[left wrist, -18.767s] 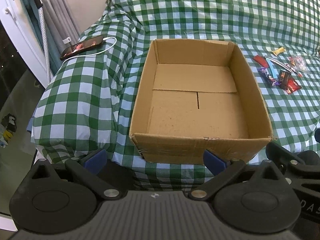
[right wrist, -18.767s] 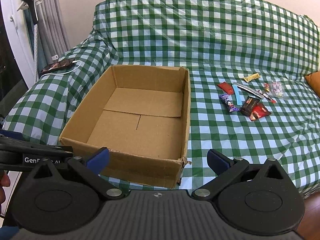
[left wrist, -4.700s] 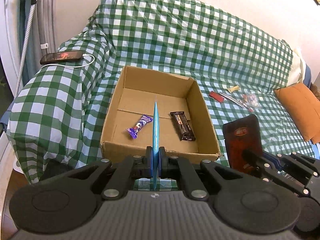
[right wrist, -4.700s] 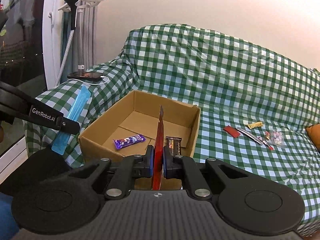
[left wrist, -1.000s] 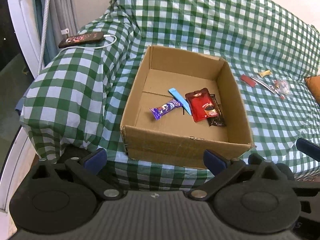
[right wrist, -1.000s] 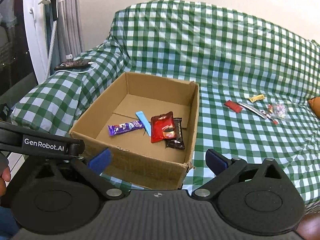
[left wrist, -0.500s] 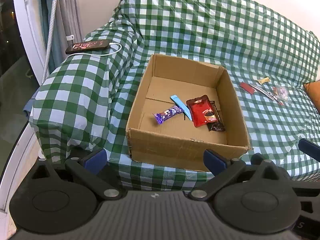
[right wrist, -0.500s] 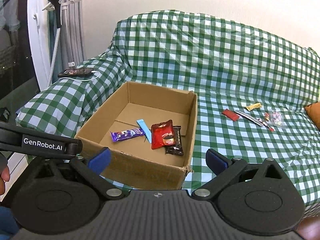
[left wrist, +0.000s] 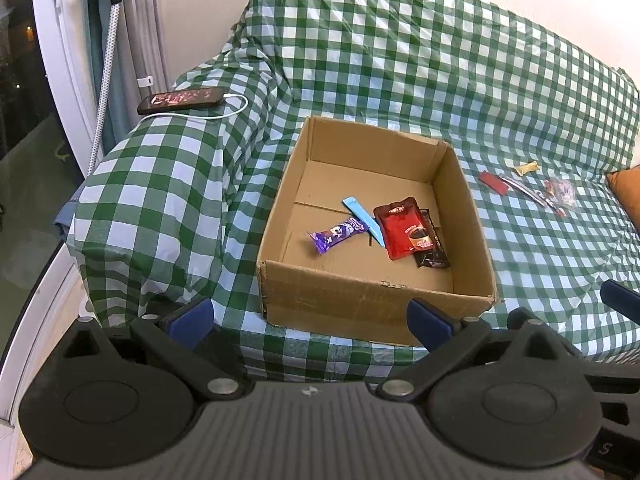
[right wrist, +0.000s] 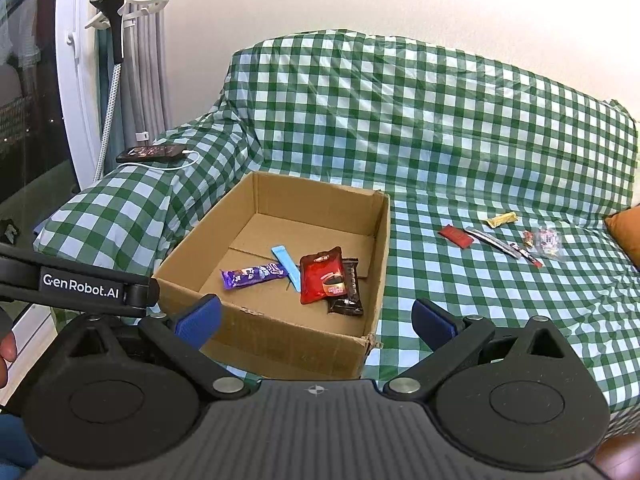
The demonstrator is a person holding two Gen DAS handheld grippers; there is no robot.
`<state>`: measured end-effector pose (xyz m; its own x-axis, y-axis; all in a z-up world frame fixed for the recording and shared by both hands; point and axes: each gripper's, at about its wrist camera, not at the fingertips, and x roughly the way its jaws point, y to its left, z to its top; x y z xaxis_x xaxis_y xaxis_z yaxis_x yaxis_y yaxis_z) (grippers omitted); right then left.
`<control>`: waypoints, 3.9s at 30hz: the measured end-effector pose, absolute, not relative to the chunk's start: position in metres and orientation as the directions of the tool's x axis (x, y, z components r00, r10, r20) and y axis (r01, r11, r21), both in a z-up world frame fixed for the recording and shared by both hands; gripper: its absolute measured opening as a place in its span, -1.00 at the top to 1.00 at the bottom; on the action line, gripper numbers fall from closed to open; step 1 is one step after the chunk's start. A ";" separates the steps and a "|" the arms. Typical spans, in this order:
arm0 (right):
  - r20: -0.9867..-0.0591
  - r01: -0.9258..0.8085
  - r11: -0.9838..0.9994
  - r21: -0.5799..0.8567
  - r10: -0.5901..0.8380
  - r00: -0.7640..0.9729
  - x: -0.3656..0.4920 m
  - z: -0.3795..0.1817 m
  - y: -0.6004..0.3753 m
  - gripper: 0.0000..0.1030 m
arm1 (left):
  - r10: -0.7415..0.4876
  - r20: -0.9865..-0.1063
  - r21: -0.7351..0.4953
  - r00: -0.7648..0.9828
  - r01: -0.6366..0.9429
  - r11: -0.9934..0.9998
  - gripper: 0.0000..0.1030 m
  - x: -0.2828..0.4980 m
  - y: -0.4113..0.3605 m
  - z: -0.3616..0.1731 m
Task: Organize snacks
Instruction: 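Lift both tools away from the box, then grasp the yellow bar with left tool while right grasps the clear candy bag, then carry the yellow bar with left tool while right carries the candy bag over the box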
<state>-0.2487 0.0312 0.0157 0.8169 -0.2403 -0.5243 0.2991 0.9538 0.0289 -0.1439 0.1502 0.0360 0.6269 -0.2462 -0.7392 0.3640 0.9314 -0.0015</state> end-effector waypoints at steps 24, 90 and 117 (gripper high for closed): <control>-0.519 0.312 0.948 0.066 -0.234 0.822 -0.257 0.014 0.018 -0.98 | -0.224 -0.752 0.047 0.620 0.389 0.920 -0.99 -0.143 0.139 0.034; -0.562 0.778 0.627 0.042 -0.629 0.537 -0.039 -0.258 -0.662 -0.17 | -0.389 -0.819 0.238 0.422 0.867 0.438 0.69 0.144 -0.612 -0.205; -0.336 0.640 0.738 0.213 -0.560 0.757 -0.238 -0.011 -0.337 0.69 | -0.516 -0.680 0.115 0.520 0.771 0.626 0.72 -0.015 -0.180 0.061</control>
<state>-0.2385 -0.3370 -0.0111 0.7575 -0.5597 -0.3362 0.6400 0.7382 0.2132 -0.0147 -0.1798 0.0615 0.5204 -0.5164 -0.6801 0.7713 0.6260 0.1149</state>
